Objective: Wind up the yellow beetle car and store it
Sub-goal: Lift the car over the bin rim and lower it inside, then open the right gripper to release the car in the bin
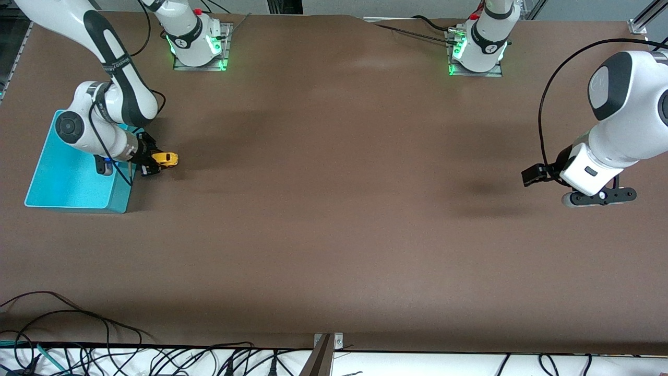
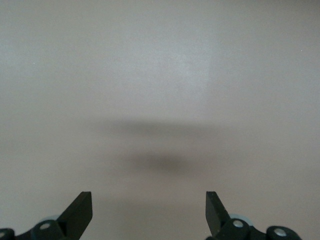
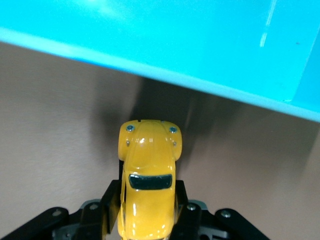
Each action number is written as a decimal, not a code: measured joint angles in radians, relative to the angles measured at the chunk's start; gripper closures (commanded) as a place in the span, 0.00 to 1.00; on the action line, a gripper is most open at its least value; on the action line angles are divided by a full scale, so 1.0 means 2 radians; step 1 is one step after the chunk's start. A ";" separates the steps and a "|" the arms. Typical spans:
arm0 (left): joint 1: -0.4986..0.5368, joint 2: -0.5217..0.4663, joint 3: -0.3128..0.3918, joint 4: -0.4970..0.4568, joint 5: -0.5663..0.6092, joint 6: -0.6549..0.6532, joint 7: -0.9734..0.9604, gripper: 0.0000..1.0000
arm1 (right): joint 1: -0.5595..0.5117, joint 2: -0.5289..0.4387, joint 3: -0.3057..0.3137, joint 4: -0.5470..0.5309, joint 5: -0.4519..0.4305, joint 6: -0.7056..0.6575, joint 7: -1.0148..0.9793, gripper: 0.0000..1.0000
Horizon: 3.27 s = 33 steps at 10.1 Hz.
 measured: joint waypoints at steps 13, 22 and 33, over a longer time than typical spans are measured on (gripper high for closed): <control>0.000 0.000 0.000 0.000 0.000 0.000 0.000 0.00 | -0.006 -0.121 -0.102 0.039 -0.082 -0.162 -0.101 1.00; 0.000 0.000 0.000 0.000 0.000 0.000 0.000 0.00 | -0.069 0.012 -0.133 0.036 -0.102 -0.074 -0.188 0.92; 0.000 0.000 0.000 -0.001 0.000 0.000 0.000 0.00 | -0.071 0.014 -0.132 0.038 -0.102 -0.057 -0.189 0.00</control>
